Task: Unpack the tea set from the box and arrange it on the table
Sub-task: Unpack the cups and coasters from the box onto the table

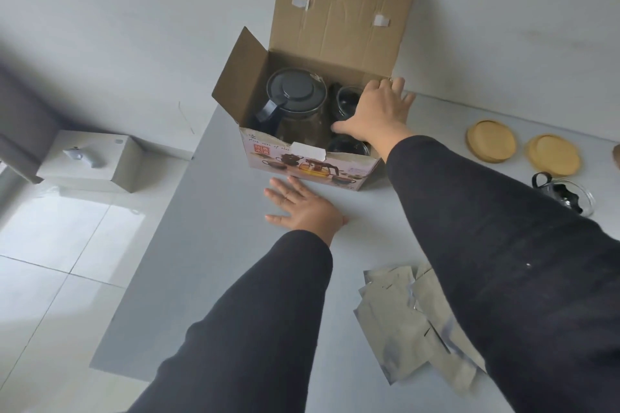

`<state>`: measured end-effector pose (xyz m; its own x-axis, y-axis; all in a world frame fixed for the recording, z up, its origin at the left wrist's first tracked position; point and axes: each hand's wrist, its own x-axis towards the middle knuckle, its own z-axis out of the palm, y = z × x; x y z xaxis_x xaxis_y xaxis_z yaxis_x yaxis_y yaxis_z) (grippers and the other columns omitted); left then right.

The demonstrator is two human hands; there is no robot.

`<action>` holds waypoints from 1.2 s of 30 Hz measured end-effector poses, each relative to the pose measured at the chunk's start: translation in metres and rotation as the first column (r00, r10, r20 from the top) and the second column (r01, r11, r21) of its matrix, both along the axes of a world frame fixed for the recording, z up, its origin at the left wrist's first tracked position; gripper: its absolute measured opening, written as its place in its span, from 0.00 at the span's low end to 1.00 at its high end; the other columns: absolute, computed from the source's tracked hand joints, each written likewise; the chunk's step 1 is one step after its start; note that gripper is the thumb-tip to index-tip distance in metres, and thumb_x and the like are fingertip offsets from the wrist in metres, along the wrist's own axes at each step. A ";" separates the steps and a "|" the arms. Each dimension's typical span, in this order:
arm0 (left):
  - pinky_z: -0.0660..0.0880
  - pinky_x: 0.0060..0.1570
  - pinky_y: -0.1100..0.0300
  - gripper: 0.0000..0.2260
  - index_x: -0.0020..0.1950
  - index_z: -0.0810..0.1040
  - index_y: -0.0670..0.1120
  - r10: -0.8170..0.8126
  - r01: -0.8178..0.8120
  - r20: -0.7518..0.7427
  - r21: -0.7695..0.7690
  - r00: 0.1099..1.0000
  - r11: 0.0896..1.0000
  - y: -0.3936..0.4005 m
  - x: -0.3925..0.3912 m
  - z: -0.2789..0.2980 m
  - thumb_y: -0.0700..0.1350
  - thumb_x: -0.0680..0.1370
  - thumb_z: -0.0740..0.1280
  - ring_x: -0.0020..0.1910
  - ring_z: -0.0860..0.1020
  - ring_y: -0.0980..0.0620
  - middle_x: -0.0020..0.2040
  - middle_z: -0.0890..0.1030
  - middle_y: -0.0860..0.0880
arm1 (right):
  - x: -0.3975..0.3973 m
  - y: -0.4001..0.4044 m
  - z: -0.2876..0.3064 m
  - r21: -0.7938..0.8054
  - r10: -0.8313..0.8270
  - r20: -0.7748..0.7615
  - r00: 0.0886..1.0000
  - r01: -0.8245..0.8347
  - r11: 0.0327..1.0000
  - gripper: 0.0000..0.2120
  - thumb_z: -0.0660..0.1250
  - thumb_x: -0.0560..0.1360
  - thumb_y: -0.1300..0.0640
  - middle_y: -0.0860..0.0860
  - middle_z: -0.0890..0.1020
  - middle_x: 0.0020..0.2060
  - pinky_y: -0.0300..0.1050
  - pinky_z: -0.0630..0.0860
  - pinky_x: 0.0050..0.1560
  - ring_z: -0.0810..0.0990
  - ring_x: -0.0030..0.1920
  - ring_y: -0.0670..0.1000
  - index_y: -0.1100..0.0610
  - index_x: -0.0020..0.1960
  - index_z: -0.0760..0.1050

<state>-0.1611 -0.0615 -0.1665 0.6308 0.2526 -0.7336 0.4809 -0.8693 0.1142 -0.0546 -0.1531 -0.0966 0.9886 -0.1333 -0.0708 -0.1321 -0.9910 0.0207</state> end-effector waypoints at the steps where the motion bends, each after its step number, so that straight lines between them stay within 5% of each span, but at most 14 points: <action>1: 0.47 0.71 0.35 0.59 0.73 0.27 0.40 0.004 -0.004 -0.003 -0.001 1.000 1.000 0.000 0.000 0.000 0.64 0.70 0.70 0.73 0.32 0.34 0.73 0.28 0.36 | 0.000 -0.001 0.000 0.020 -0.009 0.016 1.000 0.009 1.000 0.46 0.70 0.61 0.30 0.57 0.71 0.63 0.58 0.63 0.64 0.63 0.65 0.59 0.61 0.66 0.67; 6: 0.47 0.70 0.34 0.59 0.73 0.26 0.40 0.014 -0.014 -0.007 -0.007 1.000 1.000 -0.003 0.002 0.001 0.63 0.69 0.71 0.73 0.32 0.33 0.73 0.28 0.35 | 0.001 -0.004 0.002 0.106 -0.059 0.101 0.993 0.048 0.993 0.48 0.72 0.55 0.28 0.55 0.69 0.61 0.54 0.64 0.63 0.64 0.63 0.58 0.58 0.63 0.68; 10: 0.46 0.70 0.34 0.59 0.73 0.26 0.40 0.021 -0.021 0.002 -0.026 1.000 0.999 -0.003 0.001 0.001 0.62 0.70 0.71 0.73 0.32 0.33 0.73 0.28 0.36 | -0.005 -0.008 0.002 0.281 -0.015 0.338 0.941 -0.085 0.956 0.42 0.75 0.55 0.34 0.55 0.71 0.57 0.49 0.66 0.62 0.67 0.60 0.57 0.60 0.57 0.68; 14: 0.46 0.70 0.34 0.59 0.74 0.27 0.41 0.017 -0.016 0.028 -0.035 0.999 0.999 -0.003 -0.003 0.002 0.63 0.69 0.71 0.73 0.32 0.33 0.74 0.28 0.36 | -0.021 -0.016 0.014 0.682 -0.217 0.438 0.873 -0.165 0.713 0.40 0.80 0.57 0.45 0.51 0.74 0.53 0.34 0.70 0.49 0.74 0.50 0.49 0.60 0.60 0.65; 18: 0.46 0.70 0.34 0.59 0.75 0.28 0.42 0.017 -0.015 0.063 -0.028 0.998 0.999 -0.003 -0.008 0.000 0.65 0.68 0.70 0.74 0.33 0.34 0.74 0.30 0.37 | -0.049 -0.037 0.021 0.777 -0.409 0.505 0.760 -0.193 0.599 0.38 0.80 0.56 0.49 0.47 0.76 0.51 0.34 0.76 0.50 0.78 0.49 0.47 0.58 0.59 0.66; 25: 0.46 0.70 0.34 0.58 0.76 0.31 0.44 0.059 -0.061 0.126 0.011 0.990 0.998 -0.006 -0.011 -0.005 0.65 0.68 0.71 0.75 0.35 0.37 0.76 0.32 0.40 | -0.104 -0.101 -0.017 0.860 -0.562 0.402 0.723 -0.087 0.503 0.37 0.82 0.56 0.49 0.44 0.76 0.52 0.33 0.73 0.54 0.77 0.51 0.45 0.56 0.60 0.69; 36: 0.39 0.72 0.37 0.47 0.78 0.36 0.46 0.186 -0.189 0.253 -0.011 0.950 0.982 -0.021 -0.019 -0.020 0.62 0.74 0.65 0.76 0.34 0.43 0.77 0.33 0.45 | -0.143 -0.178 -0.090 0.899 -0.661 0.190 0.725 0.143 0.415 0.38 0.81 0.55 0.46 0.46 0.79 0.52 0.44 0.76 0.58 0.79 0.51 0.47 0.52 0.60 0.68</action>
<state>-0.1799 -0.0827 -0.1863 0.7347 0.3928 -0.5531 0.5926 -0.7685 0.2413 -0.1977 -0.3310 -0.1866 0.7457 -0.6650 0.0405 -0.2511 -0.3368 -0.9075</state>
